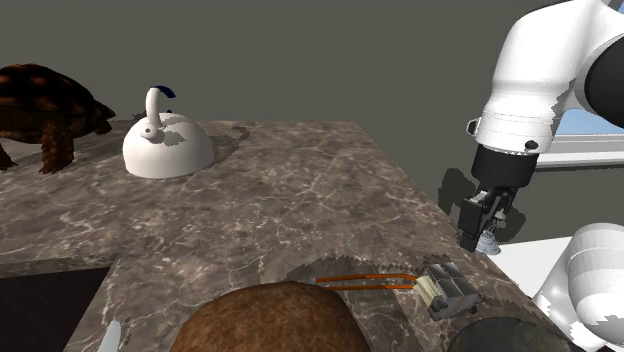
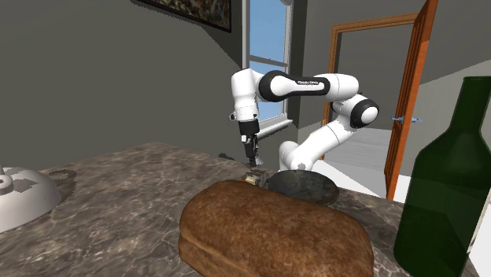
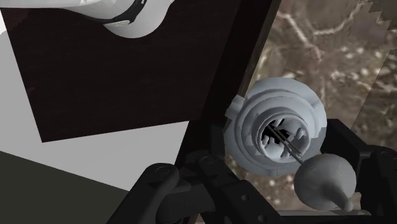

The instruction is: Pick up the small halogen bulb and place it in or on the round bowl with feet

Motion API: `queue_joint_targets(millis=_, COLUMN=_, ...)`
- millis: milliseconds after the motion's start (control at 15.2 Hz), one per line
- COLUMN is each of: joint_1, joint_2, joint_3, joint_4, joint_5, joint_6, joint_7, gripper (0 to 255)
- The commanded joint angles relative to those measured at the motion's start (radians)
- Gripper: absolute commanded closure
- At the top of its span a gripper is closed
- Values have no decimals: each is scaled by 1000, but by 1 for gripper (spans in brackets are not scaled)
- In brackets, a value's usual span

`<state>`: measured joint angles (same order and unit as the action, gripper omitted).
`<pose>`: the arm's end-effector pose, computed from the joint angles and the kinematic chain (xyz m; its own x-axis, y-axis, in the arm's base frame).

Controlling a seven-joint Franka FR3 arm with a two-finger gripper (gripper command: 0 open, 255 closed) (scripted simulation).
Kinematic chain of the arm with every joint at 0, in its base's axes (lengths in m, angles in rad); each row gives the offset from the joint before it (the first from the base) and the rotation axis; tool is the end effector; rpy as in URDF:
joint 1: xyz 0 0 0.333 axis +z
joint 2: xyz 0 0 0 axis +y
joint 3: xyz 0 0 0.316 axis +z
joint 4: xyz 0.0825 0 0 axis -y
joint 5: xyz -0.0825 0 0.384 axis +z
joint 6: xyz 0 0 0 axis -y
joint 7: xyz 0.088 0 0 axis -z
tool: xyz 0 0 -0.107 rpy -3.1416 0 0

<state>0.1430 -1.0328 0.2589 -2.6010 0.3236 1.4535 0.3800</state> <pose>0.2019 0.1415 0.5224 0.9831 -0.0944 -0.1570 -0.1029 -0.9936 -0.0468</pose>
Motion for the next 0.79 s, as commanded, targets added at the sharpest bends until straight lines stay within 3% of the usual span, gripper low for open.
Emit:
queue_joint_targets(millis=0, joint_1=0, joint_2=0, joint_3=0, joint_4=0, joint_5=0, joint_6=0, joint_7=0, gripper=255)
queue_joint_targets(millis=198, joint_1=0, joint_2=0, joint_3=0, joint_4=-1, joint_5=0, joint_6=0, joint_7=0, gripper=255)
queue_joint_targets(millis=726, joint_1=-9, joint_2=34, joint_3=-22, joint_4=121, joint_5=-21, joint_6=-87, joint_7=13, gripper=255)
